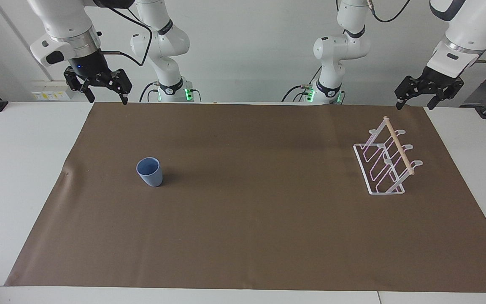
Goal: Hang cup on cup holder
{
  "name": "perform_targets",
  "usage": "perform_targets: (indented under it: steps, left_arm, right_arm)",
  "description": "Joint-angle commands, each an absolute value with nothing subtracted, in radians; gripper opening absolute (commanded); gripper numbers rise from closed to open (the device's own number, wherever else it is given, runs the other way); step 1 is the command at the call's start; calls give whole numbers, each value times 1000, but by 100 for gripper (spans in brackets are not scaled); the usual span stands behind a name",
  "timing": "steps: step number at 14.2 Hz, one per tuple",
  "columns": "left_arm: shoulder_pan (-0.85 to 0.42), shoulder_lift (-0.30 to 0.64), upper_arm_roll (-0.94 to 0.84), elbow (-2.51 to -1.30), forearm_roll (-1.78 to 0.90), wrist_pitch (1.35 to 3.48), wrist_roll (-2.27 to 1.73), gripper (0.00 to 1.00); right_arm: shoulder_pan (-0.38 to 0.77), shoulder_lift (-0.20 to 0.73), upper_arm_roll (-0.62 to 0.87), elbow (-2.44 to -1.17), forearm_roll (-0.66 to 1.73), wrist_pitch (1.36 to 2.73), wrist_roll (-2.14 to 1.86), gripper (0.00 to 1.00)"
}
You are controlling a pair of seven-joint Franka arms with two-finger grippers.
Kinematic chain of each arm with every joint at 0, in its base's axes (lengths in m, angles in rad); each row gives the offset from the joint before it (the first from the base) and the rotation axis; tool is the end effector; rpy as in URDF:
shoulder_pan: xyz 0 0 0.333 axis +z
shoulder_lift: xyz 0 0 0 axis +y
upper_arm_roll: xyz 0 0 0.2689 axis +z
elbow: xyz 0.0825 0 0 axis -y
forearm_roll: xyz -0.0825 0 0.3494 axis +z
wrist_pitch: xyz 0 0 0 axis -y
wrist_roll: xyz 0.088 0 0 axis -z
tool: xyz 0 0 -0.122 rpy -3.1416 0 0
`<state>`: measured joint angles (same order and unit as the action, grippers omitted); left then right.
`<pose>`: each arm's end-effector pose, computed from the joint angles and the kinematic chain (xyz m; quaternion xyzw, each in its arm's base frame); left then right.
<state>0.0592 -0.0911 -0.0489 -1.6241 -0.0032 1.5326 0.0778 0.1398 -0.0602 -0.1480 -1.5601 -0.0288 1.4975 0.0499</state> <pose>0.4917 0.0037 0.5818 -0.9994 0.0337 0.0003 0.0006 0.4967 -0.0099 0.5909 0.9995 -0.0299 -0.0013 0.0100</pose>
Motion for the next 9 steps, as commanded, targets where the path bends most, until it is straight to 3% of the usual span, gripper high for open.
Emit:
perform_targets:
  steps: [1,9]
  left_arm:
    - [54,-101,-49,-1635,9,1537,77,100]
    - [52,-101,-51,-1638,9,1540,80,100]
  right_arm:
    - [137,-71,-144,-1569,-29,1491,51,100]
    - [137,-87,-144,-1604,-29,1506,54,100]
